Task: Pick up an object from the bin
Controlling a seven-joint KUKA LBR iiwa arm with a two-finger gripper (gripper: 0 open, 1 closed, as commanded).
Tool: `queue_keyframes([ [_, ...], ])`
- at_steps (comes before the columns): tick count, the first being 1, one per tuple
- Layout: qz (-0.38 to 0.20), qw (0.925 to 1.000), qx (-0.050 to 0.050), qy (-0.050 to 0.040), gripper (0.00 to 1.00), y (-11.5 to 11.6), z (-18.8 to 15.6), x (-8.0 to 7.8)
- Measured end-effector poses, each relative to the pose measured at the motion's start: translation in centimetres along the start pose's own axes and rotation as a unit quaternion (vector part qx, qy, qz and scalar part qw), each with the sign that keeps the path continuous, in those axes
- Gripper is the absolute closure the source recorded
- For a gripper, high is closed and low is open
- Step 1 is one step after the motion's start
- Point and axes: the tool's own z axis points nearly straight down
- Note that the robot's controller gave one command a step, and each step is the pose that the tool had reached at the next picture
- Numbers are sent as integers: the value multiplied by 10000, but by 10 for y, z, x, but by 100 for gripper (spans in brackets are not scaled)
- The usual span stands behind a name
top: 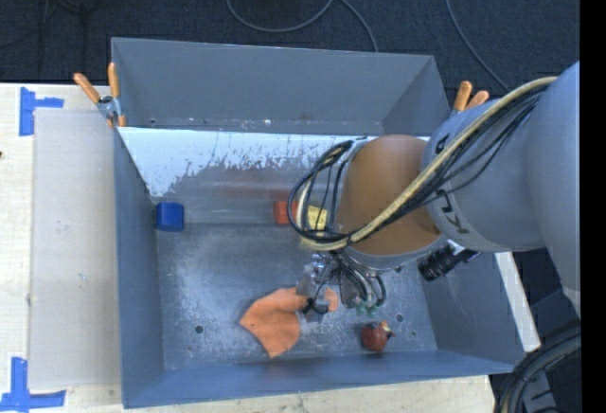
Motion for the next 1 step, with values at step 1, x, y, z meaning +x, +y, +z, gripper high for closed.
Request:
queue_keyframes([
  [1,-10,10000,-10,-26,100,10,-62,-7],
])
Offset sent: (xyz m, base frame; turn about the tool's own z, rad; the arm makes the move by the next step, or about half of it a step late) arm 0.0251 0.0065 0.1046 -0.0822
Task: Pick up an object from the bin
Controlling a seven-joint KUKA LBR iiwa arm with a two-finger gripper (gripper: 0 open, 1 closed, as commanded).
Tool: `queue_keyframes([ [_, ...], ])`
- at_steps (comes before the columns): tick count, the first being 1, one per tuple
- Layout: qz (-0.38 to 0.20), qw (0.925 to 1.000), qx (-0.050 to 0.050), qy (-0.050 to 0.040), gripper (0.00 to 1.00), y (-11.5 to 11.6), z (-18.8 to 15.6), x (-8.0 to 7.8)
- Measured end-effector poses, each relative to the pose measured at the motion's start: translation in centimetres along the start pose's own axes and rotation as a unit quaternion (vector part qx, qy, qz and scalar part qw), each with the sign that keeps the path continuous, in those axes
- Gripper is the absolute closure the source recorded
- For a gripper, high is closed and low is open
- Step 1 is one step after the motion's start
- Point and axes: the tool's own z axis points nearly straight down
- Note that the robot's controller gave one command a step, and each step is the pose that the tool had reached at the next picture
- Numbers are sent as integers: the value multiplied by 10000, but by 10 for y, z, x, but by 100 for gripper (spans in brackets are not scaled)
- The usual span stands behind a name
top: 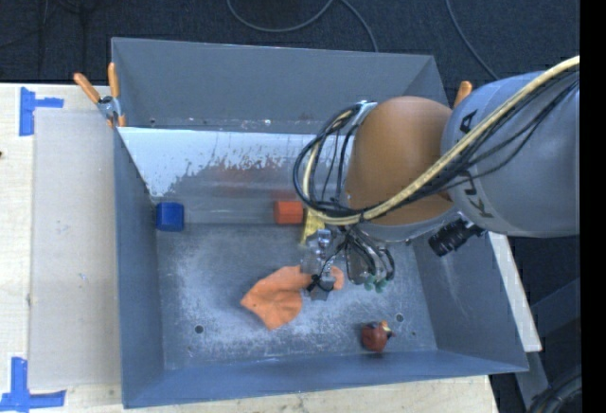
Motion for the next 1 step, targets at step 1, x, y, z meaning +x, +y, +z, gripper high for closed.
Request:
queue_keyframes([
  [1,-387,9992,8,18,100,0,-38,-13],
])
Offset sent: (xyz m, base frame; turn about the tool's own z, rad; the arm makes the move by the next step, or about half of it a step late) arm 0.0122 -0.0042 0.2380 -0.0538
